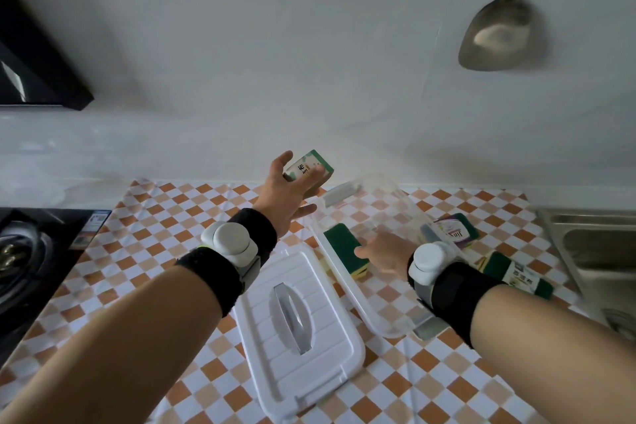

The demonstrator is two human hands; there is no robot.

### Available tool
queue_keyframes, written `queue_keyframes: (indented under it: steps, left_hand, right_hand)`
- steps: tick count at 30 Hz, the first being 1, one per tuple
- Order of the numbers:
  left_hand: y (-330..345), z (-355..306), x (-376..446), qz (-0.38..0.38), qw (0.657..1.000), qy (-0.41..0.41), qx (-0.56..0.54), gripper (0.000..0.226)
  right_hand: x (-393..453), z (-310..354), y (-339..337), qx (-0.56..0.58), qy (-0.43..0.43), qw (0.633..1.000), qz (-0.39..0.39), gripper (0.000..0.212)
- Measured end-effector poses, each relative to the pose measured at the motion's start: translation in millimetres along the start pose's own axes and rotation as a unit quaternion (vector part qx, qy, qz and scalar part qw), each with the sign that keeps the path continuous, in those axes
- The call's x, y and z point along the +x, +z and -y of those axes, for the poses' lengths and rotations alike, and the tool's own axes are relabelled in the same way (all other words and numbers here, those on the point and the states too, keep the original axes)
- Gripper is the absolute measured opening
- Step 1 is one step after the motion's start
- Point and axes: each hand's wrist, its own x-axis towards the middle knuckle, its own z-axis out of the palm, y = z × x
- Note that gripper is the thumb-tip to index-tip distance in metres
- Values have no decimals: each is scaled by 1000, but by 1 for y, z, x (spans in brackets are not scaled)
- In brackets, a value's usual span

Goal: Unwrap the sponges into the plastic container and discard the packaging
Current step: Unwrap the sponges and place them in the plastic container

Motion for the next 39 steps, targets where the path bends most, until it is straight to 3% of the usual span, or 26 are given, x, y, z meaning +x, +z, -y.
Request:
queue_keyframes:
  steps: [5,8,13,16,22,27,32,36,39]
  left_hand:
    - [14,-1,-8,24,1000,4,12,84]
    - [29,0,-19,47,999,5,23,87]
    - [65,-1,-42,87,995,-19,35,83]
    - [96,3,-55,142,987,-33,60,75]
    - [176,15,-79,215,964,-60,146,73]
    - [222,20,-86,235,955,-52,171,44]
    - [273,42,-86,219,949,-48,220,51]
    - [306,63,-82,211,942,-57,255,35]
    - [321,77,-81,206,939,-63,266,36]
  right_hand:
    - [-30,14,-33,79,-9,995,-66,42]
    - [-52,17,-53,116,-40,981,-150,53]
    - [-91,14,-70,120,-99,943,-294,49]
    - [-111,-1,-76,103,-120,918,-362,36]
    - [-156,-73,-90,115,-30,887,-447,17]
    - [-184,-132,-98,85,24,900,-427,21]
    - [-211,-192,-96,26,87,938,-336,19]
    - [-219,-237,-79,-28,122,959,-254,13]
    - [-214,-264,-61,-57,147,964,-213,27]
